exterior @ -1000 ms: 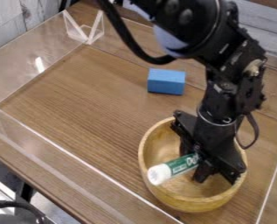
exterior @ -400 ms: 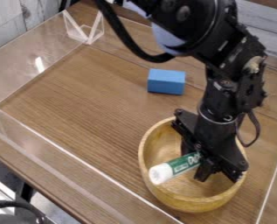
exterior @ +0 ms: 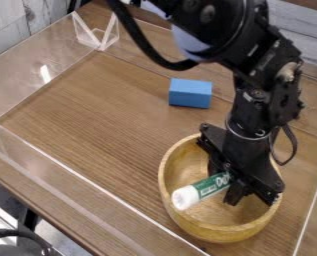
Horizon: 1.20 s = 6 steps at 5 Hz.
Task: Remove the green marker from inside the brown bowl and put it on the table
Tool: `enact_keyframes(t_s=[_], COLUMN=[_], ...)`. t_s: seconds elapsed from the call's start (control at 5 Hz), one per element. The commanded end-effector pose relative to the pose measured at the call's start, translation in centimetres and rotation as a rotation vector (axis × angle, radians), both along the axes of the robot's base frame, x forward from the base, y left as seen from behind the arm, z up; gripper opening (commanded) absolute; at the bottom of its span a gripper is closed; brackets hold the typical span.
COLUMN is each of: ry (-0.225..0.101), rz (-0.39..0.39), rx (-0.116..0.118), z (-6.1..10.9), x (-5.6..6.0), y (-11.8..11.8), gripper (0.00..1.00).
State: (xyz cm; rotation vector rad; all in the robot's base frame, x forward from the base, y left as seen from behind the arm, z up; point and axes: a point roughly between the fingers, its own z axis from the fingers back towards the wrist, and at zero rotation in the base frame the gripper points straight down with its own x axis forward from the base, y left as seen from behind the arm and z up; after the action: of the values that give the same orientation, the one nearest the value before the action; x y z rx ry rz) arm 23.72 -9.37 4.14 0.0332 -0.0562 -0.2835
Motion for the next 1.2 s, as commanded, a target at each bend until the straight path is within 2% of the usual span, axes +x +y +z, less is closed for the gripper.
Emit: enact_keyframes(t_s=[0.0, 0.2, 0.4, 1.0], ry=[-0.05, -0.061, -0.075, -0.082], rz=[0.003, 0.0, -0.001, -0.019], rx=[-0.023, -0.015, -0.024, -0.045], z=[2.4, 3.3, 4.3, 5.2], x=[0.7, 0.7, 0.6, 0.3], y=[0.0, 0.1, 0.1, -0.4], gripper=[0.0, 0.0, 0.0, 0.0])
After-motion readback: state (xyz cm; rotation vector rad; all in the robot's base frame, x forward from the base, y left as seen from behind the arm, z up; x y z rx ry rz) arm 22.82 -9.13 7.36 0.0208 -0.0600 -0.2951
